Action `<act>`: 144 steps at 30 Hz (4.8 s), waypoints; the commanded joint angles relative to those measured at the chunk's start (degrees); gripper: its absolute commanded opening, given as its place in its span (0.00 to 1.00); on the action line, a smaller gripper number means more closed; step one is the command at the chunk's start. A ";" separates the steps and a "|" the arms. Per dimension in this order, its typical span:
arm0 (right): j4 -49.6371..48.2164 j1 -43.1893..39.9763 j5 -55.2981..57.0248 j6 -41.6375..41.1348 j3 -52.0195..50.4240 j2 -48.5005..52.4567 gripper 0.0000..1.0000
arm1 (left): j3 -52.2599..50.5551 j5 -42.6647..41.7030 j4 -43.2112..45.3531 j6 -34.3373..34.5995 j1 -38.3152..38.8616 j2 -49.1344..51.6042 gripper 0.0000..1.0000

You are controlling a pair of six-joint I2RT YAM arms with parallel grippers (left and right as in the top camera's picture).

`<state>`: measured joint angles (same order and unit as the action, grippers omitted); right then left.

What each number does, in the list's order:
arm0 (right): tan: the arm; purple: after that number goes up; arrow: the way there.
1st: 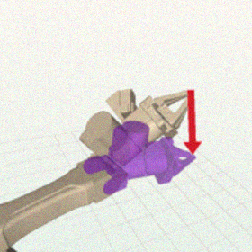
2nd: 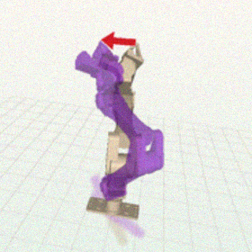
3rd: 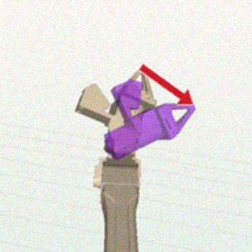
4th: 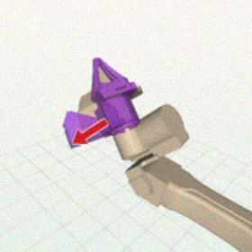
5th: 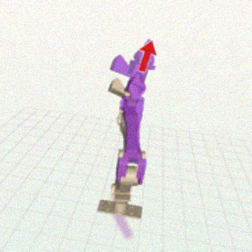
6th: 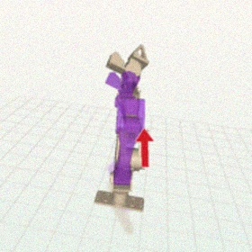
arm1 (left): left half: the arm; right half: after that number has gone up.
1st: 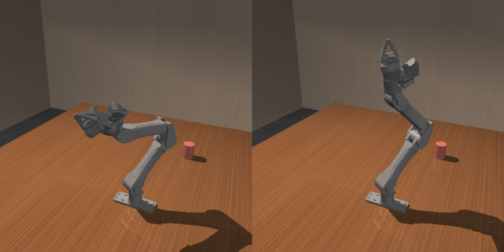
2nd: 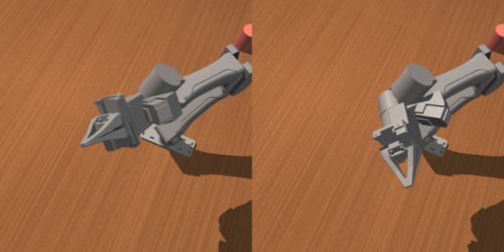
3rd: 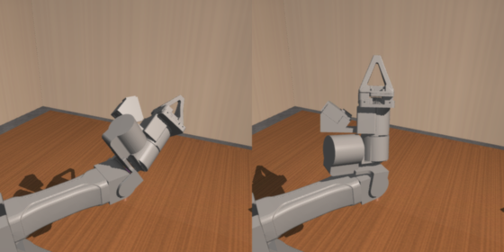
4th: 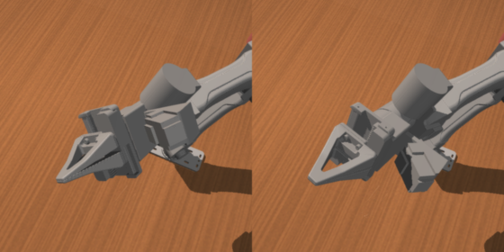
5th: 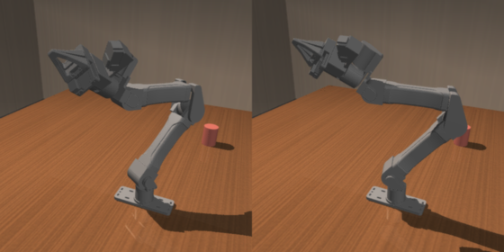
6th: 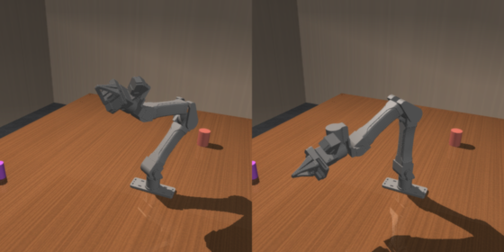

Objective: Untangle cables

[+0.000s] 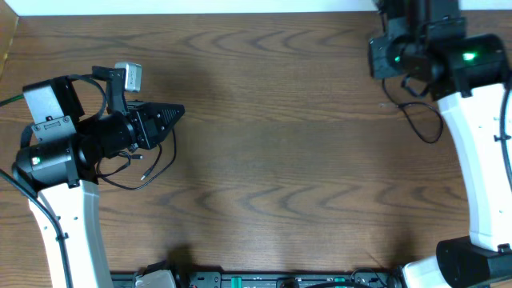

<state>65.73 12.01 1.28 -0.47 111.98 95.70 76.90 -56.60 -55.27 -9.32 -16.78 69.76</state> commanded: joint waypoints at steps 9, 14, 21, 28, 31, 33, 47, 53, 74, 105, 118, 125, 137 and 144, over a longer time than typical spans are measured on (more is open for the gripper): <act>-0.20 -15.30 0.24 5.62 9.75 -0.96 0.01 | -0.04 0.31 0.00 -1.38 -0.13 -0.22 0.25; -1.84 -24.87 1.27 5.95 9.86 -0.52 0.01 | -0.04 0.31 0.02 -1.36 -0.13 -0.22 0.25; -3.45 -39.65 11.28 0.50 9.86 1.03 0.01 | -0.04 0.07 -0.42 -1.14 -0.13 -0.22 0.25; -3.45 -54.93 10.14 -2.91 9.84 1.14 0.01 | -0.04 0.11 1.57 -1.18 -0.13 -0.22 0.25; -3.65 -58.62 9.53 -2.73 9.84 1.86 0.01 | -0.04 0.11 2.25 -1.20 -0.13 -0.22 0.25; -3.82 -59.54 9.77 -2.58 9.84 2.69 0.02 | -0.04 0.11 2.64 -1.20 -0.13 -0.22 0.25; -1.38 -59.71 13.60 -4.50 9.84 18.53 0.01 | -0.04 0.13 2.67 -1.62 -0.13 -0.22 0.25; 0.57 -60.74 18.10 -9.29 9.84 25.42 0.01 | -0.04 0.11 2.64 -1.60 -0.13 -0.22 0.25; 3.21 -67.63 15.69 -16.41 9.07 31.63 0.21 | -0.04 0.09 2.64 -1.57 -0.13 -0.22 0.25; 13.00 -49.46 0.42 -14.71 9.05 17.44 0.99 | -0.04 0.63 7.02 -1.62 -0.13 -0.22 0.25; 5.14 -36.70 5.88 -14.71 -12.22 9.94 0.99 | -0.04 3.76 4.09 -1.60 -0.13 -1.09 0.25; -9.64 -32.98 3.43 -16.22 -33.73 -2.62 0.99 | -0.04 3.78 3.21 -1.62 -0.13 -3.87 0.25; -18.97 -24.98 -11.85 -13.18 -45.68 -11.67 0.99 | -0.04 6.56 1.31 -2.64 -0.13 -6.32 0.25; -22.99 -12.15 -22.43 3.58 -45.68 -11.69 0.99 | -0.04 14.84 -0.11 -2.60 -0.13 -7.02 0.25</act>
<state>43.44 -4.01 -14.76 -5.34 66.57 85.43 76.90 -46.37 -55.09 -10.96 -16.78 63.53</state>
